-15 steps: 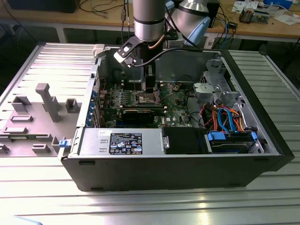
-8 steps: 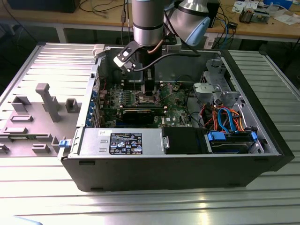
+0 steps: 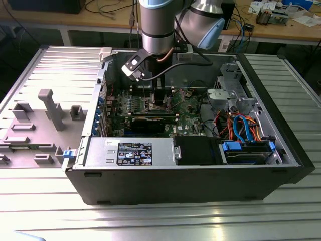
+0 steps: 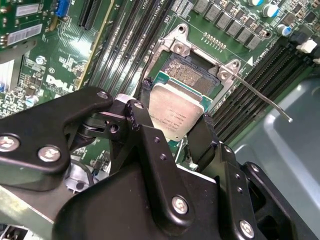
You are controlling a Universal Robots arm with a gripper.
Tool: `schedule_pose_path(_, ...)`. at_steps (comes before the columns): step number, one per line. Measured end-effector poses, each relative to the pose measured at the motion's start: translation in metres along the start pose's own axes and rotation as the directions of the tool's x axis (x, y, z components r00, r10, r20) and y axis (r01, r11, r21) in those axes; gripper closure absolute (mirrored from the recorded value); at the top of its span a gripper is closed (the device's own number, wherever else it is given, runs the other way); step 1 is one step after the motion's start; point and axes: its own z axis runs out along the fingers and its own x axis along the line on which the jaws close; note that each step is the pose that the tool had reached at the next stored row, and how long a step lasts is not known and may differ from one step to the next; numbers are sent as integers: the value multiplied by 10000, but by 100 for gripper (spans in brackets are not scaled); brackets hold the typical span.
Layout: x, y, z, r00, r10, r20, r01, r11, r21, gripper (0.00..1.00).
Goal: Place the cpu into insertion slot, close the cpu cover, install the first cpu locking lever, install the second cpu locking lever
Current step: 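Place the cpu into insertion slot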
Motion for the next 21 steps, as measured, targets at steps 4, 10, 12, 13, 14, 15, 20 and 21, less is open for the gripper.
schedule_pose_path(4, 5, -6, 49, 10000, 0, -1, 0, 10000, 0, 45)
schedule_pose_path(10, 6, -6, 55, 10000, 0, -1, 0, 10000, 0, 45)
schedule_pose_path(12, 6, -6, 55, 10000, 0, 0, 0, 10000, 0, 45)
schedule_pose_path(13, 6, -6, 55, 10000, 0, -1, 0, 10000, 0, 45)
schedule_pose_path(14, 6, -6, 55, 10000, 0, 0, 0, 10000, 0, 45)
schedule_pose_path(15, 6, -6, 55, 10000, 0, -1, 0, 10000, 0, 45)
schedule_pose_path(20, 7, -7, 71, 10000, -1, -4, 1, 10000, -2, 45)
schedule_pose_path(21, 7, -9, 82, 10000, 0, -1, 0, 10000, -1, 45)
